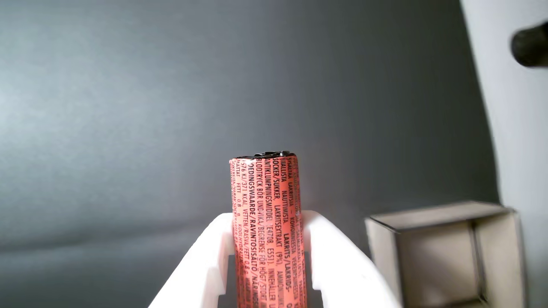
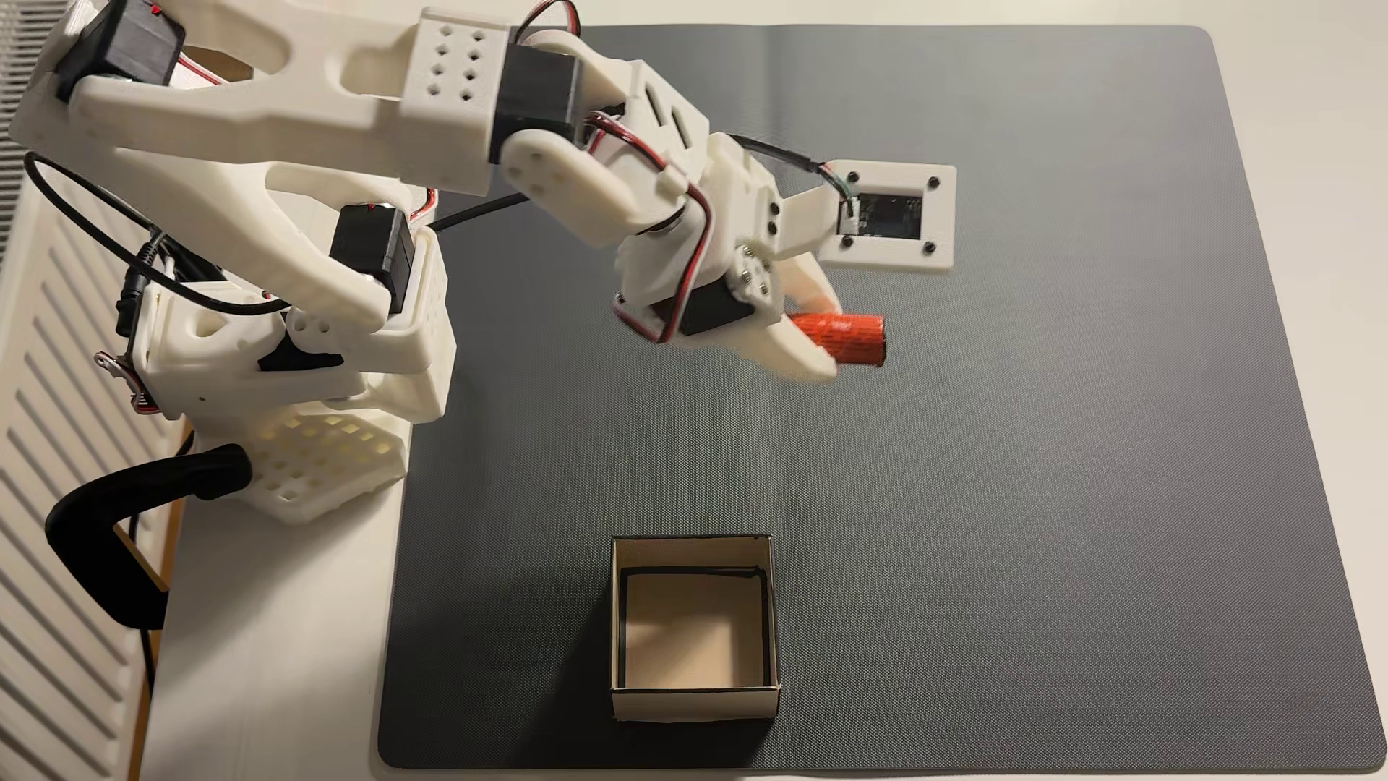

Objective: Pick the red object and place it in the box

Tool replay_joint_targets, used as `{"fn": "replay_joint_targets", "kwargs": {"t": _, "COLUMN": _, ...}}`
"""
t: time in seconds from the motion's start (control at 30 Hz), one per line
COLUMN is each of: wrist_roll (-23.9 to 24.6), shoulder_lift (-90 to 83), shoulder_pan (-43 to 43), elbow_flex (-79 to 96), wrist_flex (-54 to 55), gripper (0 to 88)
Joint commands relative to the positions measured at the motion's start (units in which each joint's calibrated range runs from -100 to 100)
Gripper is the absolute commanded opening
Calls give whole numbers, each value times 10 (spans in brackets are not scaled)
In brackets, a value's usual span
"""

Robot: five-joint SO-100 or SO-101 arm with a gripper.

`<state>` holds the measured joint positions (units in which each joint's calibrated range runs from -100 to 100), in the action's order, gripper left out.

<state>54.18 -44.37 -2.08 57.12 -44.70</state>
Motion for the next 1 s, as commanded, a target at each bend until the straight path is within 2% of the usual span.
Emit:
{"fn": "replay_joint_targets", "kwargs": {"t": 0.0, "wrist_roll": -3, "shoulder_lift": -48, "shoulder_pan": -45, "elbow_flex": 0, "wrist_flex": -23, "gripper": 18}}
{"fn": "replay_joint_targets", "kwargs": {"t": 0.6, "wrist_roll": -11, "shoulder_lift": -174, "shoulder_pan": -222, "elbow_flex": 122, "wrist_flex": -24, "gripper": 18}}
{"fn": "replay_joint_targets", "kwargs": {"t": 0.97, "wrist_roll": -11, "shoulder_lift": -195, "shoulder_pan": -238, "elbow_flex": 173, "wrist_flex": -16, "gripper": 25}}
